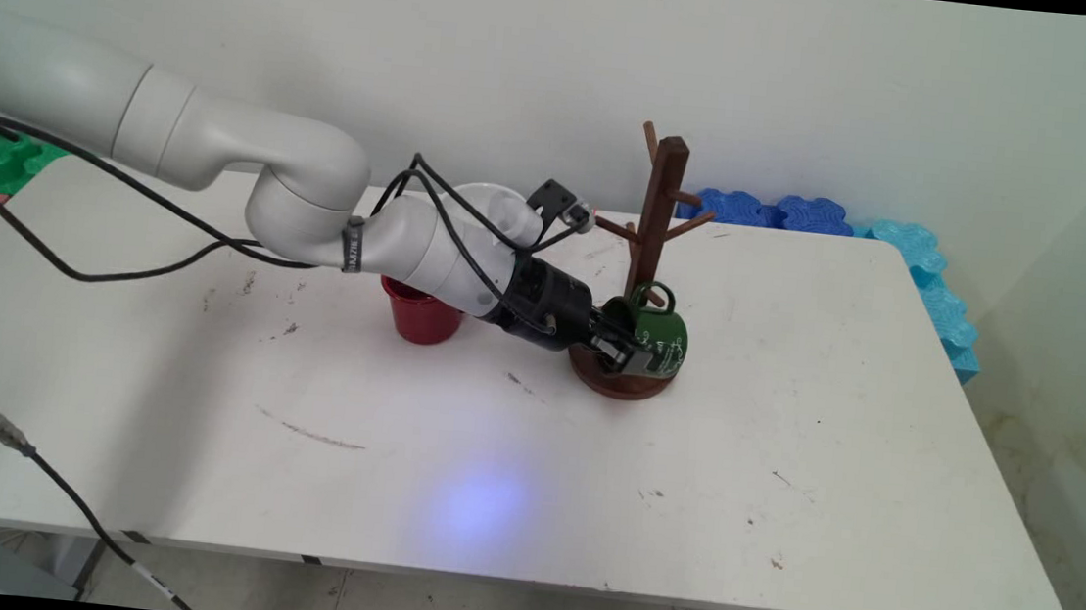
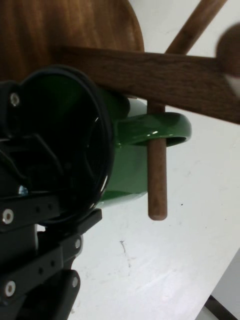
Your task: Place the picked object on the table
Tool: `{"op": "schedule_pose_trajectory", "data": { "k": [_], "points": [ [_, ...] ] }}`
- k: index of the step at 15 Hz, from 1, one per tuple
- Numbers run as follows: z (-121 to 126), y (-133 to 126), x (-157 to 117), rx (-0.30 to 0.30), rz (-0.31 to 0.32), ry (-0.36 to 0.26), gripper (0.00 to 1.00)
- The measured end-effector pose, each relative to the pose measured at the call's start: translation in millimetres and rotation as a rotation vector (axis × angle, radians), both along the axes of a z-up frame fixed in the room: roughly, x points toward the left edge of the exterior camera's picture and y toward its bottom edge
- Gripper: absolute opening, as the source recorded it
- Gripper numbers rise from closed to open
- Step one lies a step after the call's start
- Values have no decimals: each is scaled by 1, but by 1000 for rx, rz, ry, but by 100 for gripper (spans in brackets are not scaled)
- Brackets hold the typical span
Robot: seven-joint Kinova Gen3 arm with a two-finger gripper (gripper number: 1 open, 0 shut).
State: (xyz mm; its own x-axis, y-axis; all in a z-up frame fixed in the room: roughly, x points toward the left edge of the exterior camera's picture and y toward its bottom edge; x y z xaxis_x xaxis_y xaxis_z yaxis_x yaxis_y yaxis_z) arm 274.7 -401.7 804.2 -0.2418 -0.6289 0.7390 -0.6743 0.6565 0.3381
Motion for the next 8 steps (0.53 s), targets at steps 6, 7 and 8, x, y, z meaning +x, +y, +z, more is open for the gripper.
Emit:
{"op": "schedule_pose_trajectory", "data": {
  "k": [6, 7, 8],
  "points": [
    [3, 0, 0, -9, 3, 0, 0],
    [3, 0, 0, -10, 3, 0, 0],
    [3, 1, 0, -11, 2, 0, 0]
  ]
}}
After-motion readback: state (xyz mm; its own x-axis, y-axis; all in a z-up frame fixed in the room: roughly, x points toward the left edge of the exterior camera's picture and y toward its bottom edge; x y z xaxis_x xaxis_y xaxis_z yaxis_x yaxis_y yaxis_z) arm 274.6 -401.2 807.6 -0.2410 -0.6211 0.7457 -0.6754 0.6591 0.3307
